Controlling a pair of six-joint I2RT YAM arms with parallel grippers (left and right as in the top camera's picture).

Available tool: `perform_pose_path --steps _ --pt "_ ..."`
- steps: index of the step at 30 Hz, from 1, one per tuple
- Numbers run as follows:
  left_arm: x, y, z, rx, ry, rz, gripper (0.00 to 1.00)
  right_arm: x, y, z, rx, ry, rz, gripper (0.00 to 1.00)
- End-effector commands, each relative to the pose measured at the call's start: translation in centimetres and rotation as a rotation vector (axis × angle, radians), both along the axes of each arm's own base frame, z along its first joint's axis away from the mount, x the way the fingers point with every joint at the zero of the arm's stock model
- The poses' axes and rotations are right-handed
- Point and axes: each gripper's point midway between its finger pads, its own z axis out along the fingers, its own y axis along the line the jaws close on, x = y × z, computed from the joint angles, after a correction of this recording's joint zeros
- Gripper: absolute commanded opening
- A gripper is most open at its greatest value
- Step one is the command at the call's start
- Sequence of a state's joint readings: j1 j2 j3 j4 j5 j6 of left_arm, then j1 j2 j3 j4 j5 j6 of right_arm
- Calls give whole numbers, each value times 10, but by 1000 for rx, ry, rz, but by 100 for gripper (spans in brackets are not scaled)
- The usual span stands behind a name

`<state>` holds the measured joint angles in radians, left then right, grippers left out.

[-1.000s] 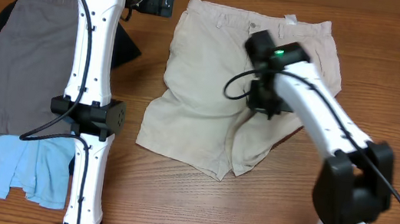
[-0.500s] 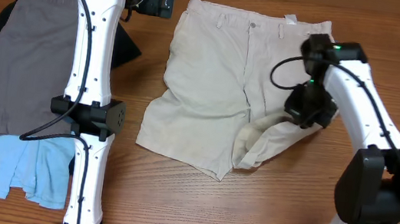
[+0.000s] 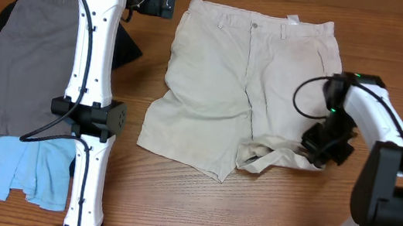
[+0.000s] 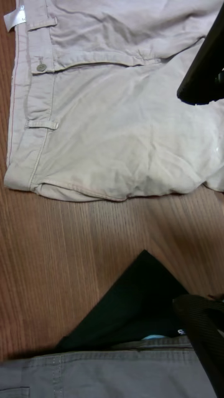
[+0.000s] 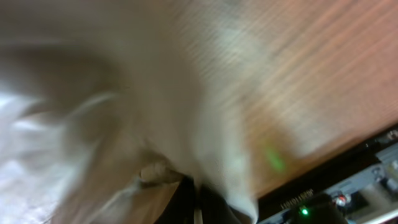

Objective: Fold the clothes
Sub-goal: 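Grasp the right leg hem and pull it outward to the right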

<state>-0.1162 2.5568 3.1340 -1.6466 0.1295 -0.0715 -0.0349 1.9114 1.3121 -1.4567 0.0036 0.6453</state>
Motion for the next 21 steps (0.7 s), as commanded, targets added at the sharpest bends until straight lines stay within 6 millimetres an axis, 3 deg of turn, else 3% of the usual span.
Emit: perform_pose_path --steps 1,8,11,21 --pt "-1 0 4 14 -15 -20 100 -6 -15 13 -10 -63 -74 4" --pt "-1 -2 4 8 -14 -24 100 -12 -38 8 -39 -83 -145 4" --pt "-1 -1 4 8 -13 -23 100 -15 -45 5 -59 -79 -153 8" --pt "-1 -1 4 8 -12 -23 100 -35 -83 5 -93 -41 -259 4"
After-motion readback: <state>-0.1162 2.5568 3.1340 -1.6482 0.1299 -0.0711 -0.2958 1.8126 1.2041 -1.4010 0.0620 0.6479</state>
